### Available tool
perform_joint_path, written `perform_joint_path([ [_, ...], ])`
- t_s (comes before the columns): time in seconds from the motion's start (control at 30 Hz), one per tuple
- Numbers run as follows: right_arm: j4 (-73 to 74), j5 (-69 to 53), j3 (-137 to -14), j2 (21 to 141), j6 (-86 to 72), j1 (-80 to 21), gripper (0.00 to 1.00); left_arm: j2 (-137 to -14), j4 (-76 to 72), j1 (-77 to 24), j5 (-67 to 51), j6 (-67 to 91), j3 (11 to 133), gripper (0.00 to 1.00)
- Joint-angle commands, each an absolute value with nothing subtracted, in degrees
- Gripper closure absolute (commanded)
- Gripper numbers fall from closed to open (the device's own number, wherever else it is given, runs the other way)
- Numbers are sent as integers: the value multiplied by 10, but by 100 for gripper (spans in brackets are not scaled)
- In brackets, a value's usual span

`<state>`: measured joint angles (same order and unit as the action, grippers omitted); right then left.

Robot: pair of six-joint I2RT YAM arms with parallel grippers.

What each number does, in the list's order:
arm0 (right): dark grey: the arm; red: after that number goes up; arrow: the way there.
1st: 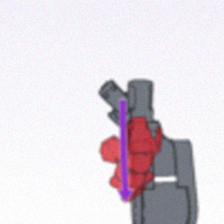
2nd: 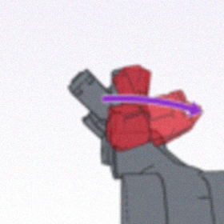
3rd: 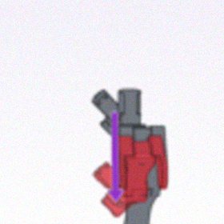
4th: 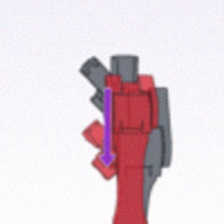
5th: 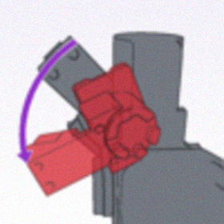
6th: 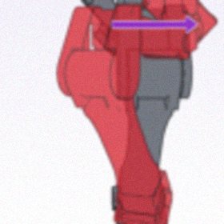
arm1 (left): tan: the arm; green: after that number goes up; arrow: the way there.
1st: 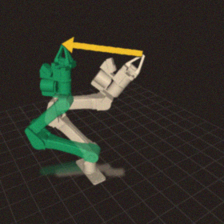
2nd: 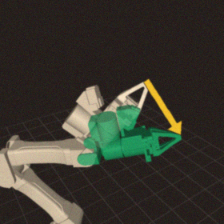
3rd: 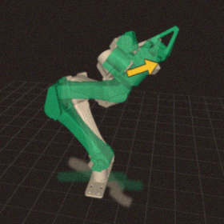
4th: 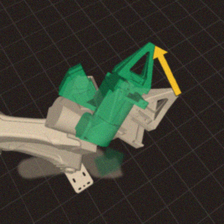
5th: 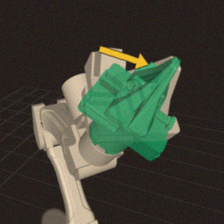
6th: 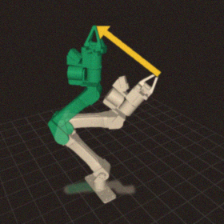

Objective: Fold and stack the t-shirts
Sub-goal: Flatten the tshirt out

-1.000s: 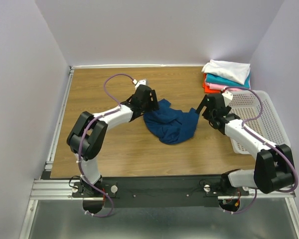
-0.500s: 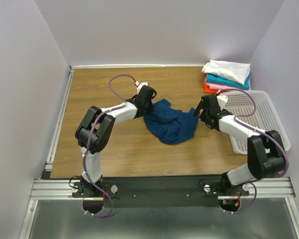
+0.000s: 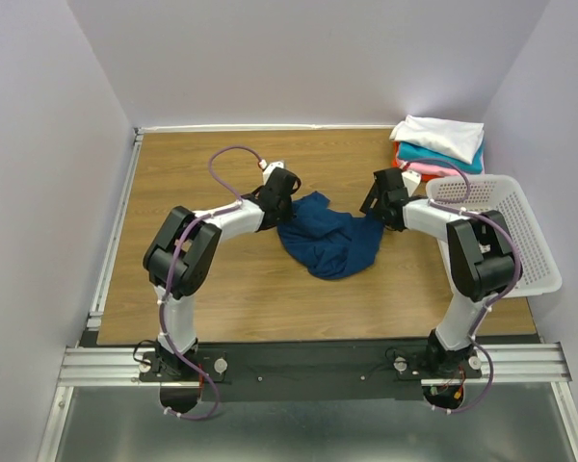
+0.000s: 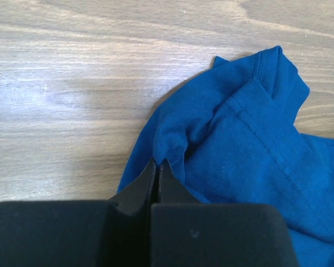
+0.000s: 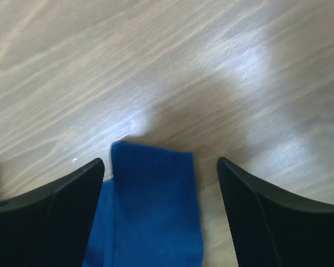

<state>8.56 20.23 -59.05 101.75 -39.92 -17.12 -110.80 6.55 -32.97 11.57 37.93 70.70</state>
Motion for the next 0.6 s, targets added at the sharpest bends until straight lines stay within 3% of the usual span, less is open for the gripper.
perform_joint_path([
  [0.0, 83, 202, -613, 1053, -404, -173, 14, -1081, 53, -326, 142, 372, 694, 100],
  [0.03, 84, 209, -612, 1057, -405, -174, 15, -1079, 53, -326, 144, 373, 692, 100],
  [0.13, 84, 228, -599, 1051, -413, -178, 30, -1072, 48, -325, 146, 372, 687, 100],
  [0.17, 84, 229, -596, 1049, -415, -178, 50, -1071, 47, -325, 146, 371, 686, 100],
  [0.23, 84, 228, -587, 1043, -415, -180, 68, -1067, 47, -324, 149, 370, 685, 100],
  [0.33, 85, 223, -573, 1035, -417, -188, 76, -1063, 46, -323, 148, 370, 682, 100],
  [0.47, 85, 231, -560, 1028, -422, -195, 99, -1060, 40, -323, 142, 370, 672, 100],
  [0.57, 85, 248, -567, 1002, -399, -198, 99, -1045, 33, -323, 136, 362, 664, 100],
])
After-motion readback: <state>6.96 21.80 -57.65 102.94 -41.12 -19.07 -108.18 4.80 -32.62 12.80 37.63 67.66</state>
